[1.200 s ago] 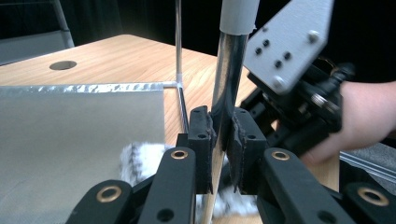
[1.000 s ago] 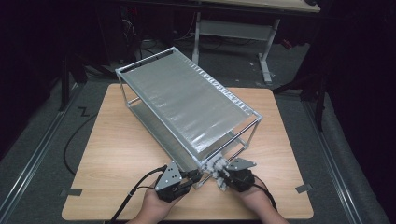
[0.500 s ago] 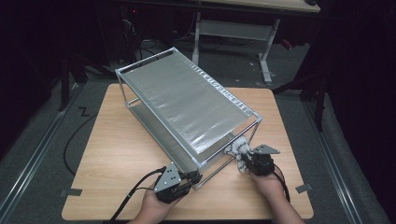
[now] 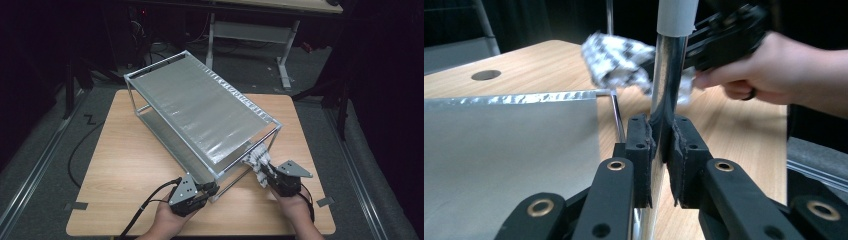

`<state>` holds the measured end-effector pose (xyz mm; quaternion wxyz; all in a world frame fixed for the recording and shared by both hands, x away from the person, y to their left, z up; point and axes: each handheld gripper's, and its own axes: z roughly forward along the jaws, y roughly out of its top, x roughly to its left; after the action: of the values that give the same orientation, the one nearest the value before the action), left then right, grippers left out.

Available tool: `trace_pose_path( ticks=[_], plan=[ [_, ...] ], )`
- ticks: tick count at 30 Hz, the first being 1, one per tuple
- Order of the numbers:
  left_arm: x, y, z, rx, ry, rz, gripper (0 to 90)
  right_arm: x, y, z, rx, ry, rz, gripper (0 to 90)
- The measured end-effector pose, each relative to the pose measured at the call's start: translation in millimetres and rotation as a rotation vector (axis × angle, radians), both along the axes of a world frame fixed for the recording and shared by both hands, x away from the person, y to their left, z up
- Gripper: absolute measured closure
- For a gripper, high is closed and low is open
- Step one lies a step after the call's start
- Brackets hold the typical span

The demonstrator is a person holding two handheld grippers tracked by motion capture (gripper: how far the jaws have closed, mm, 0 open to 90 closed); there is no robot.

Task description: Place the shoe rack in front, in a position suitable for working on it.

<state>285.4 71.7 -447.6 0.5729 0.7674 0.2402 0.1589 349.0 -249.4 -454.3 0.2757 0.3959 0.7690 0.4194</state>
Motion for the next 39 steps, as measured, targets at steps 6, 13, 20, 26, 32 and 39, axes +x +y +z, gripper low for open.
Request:
trace_pose_path(
  ticks=[6,13,20,26,32,39],
  plan=[
    [2.7,-4.4,0.4,0.001,0.001,-0.005,80.8,-17.3,-5.5,17.8,0.045,-0.06,-0.001,79.6],
    [4.8,-5.3,1.0,0.003,0.011,-0.013,80.7,-38.8,-7.8,47.4,0.098,-0.163,-0.017,79.6],
    [4.5,-4.4,6.8,0.033,0.048,-0.008,80.5,-50.4,-6.7,80.3,0.131,-0.285,-0.019,79.6],
    [-0.6,5.1,9.1,0.063,0.034,-0.009,80.9,-48.3,-5.0,102.5,0.153,-0.339,-0.012,79.7],
    [-7.9,15.2,4.7,0.031,0.022,0.014,80.6,-33.2,6.7,110.4,0.22,-0.349,-0.01,79.7],
    [-12.1,18.5,0.7,0.015,0.002,0.027,71.0,-25.2,21.1,100.4,0.213,-0.327,0.007,79.3]
  ],
)
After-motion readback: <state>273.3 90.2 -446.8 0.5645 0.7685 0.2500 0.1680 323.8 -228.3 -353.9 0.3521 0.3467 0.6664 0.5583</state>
